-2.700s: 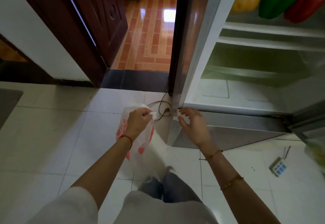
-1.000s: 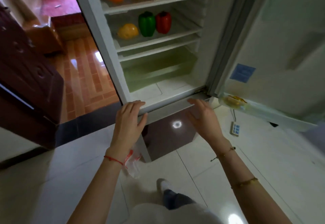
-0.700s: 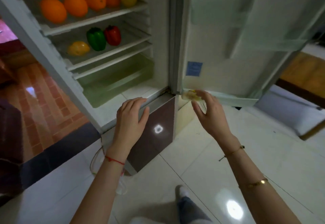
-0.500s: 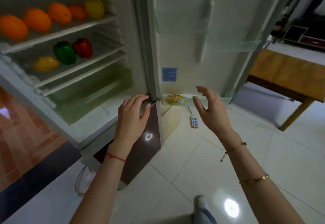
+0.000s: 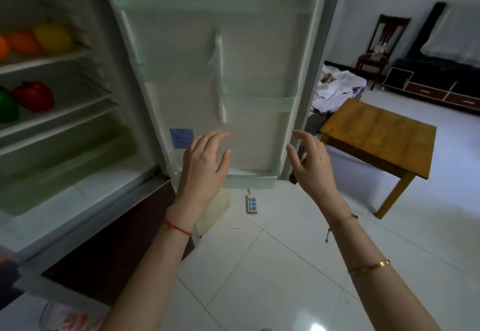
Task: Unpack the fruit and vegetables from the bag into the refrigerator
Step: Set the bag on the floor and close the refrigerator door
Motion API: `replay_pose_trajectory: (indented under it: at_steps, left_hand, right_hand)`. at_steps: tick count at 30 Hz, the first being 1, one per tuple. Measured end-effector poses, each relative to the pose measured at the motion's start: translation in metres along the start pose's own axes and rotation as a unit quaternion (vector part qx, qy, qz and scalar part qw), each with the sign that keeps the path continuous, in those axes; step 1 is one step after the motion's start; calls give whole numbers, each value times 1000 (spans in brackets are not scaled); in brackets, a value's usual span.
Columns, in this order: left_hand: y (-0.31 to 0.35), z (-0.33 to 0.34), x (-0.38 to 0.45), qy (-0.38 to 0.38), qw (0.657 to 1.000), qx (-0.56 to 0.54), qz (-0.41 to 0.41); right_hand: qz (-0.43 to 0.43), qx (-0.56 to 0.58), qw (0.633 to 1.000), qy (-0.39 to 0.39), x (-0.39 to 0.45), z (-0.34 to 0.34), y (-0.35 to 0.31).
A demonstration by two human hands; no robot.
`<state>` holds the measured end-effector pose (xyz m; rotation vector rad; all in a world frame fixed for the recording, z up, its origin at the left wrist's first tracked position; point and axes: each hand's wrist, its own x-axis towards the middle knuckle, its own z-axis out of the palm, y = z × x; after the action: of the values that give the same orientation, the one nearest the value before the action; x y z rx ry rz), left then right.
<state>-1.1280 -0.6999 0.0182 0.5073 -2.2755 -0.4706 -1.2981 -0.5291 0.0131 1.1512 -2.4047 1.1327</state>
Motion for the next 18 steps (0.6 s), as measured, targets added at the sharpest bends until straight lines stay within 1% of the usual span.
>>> replay_pose_trajectory:
  at_steps: [5,8,15,18]
  left_hand:
    - [50,44,48,20,999,24,22]
    - [69,62,71,28,998,58,25]
    - [82,86,99,13,992,129,4]
    - [81,90,102,-9,990,139,-20]
  right_hand:
    - [-3,29,999,18,55,-27,50]
    - [-6,56,998,21,87,-36,66]
    - [-1,97,995,4,150,-31,86]
    - [12,116,993,-6,167,-26,88]
